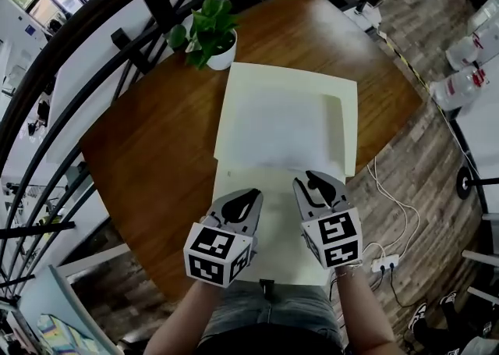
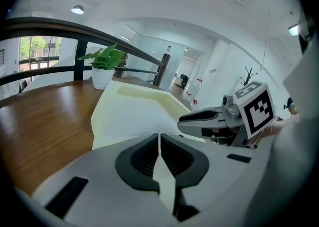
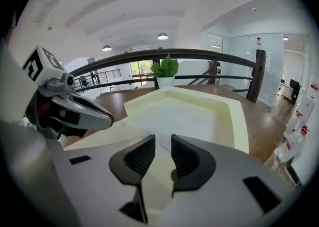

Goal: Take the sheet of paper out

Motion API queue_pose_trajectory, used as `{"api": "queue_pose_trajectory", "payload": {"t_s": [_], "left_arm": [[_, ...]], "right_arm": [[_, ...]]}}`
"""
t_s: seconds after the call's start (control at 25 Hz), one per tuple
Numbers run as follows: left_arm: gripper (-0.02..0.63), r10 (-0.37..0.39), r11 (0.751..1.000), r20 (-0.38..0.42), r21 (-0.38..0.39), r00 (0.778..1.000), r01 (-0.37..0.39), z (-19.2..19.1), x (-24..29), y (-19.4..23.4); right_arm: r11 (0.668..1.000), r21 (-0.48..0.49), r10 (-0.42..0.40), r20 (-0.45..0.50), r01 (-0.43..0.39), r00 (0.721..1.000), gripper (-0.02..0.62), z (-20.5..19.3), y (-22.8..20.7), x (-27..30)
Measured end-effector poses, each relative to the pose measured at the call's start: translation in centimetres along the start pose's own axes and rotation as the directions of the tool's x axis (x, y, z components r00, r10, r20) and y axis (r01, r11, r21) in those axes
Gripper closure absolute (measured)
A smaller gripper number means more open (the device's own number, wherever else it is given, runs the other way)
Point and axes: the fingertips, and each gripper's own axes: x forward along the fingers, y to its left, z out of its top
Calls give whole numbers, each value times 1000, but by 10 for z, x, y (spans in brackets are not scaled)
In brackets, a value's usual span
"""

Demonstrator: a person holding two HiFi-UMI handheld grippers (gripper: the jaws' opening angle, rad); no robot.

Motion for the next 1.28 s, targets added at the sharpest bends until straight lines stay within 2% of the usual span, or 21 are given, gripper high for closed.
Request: {"api": "queue_pose_trajectory", "payload": {"t_s": [0.36, 0.64, 0.88, 1.08, 1.28], "left_arm": [[580, 7, 999, -25, -38, 1000, -8, -10, 13, -2], [580, 11, 998, -20, -56, 1000, -12, -7, 19, 6], [580, 16, 998, -19, -66, 1000, -17, -7, 21, 6], [580, 19, 997, -24, -69, 1000, -20, -9, 22, 7], [580, 22, 997, -25, -69, 999, -23, -9, 23, 7]], "right_arm": [[986, -168, -28, -118, 8, 993, 489, -22, -11, 33], [951, -309, -41, -164, -12, 986, 489, -27, -12, 46], [946, -321, -13, -189, -49, 982, 489, -30, -11, 49], [956, -284, 22, -196, -78, 980, 535, -33, -7, 50], [961, -259, 45, -195, -95, 980, 549, -33, -7, 51]]}}
